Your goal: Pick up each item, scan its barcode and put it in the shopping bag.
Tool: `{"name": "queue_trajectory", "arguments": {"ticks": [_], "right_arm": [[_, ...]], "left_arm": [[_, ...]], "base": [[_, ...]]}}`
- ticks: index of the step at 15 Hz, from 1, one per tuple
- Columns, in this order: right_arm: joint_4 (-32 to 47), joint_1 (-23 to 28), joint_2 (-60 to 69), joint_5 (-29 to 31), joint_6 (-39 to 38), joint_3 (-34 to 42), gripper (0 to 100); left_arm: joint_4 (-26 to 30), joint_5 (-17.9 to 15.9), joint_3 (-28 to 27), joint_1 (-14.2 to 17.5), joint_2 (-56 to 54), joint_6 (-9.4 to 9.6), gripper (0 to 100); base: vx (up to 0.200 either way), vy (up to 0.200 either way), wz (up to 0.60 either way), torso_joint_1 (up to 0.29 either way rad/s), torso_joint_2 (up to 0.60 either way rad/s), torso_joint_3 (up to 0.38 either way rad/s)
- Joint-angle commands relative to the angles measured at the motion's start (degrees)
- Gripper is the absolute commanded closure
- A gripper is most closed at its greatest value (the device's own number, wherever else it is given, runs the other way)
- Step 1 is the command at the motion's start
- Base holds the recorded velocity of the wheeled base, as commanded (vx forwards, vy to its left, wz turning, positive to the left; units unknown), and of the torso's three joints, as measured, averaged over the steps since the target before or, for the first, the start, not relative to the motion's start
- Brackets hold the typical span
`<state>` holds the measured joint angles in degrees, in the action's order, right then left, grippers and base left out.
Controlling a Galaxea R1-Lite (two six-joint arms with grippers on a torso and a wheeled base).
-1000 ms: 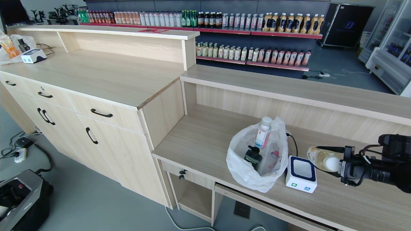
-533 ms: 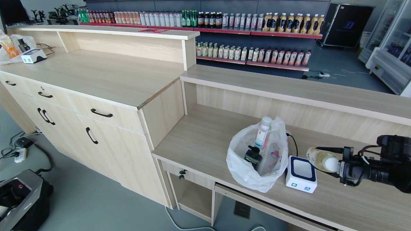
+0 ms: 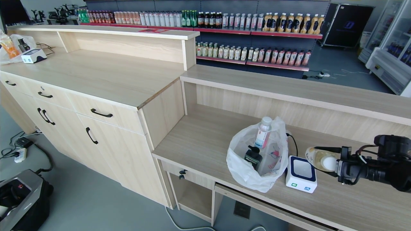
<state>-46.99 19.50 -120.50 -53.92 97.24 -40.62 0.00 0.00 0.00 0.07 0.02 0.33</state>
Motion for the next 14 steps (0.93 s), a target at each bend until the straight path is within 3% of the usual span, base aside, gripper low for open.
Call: {"name": "queue_trajectory", "arguments": {"ticks": [1, 14], "right_arm": [[0.0, -0.2, -0.3, 0.0, -0.3, -0.7, 100], [0.0, -0.6, -1.3, -0.3, -0.7, -0.9, 100]], "left_arm": [[0.0, 0.0, 0.0, 0.0, 0.0, 0.02, 0], [0.0, 0.0, 0.0, 0.0, 0.0, 0.02, 0]], "base": [[0.000, 0.000, 0.00, 0.000, 0.00, 0.000], [0.000, 0.000, 0.00, 0.000, 0.00, 0.000]]}}
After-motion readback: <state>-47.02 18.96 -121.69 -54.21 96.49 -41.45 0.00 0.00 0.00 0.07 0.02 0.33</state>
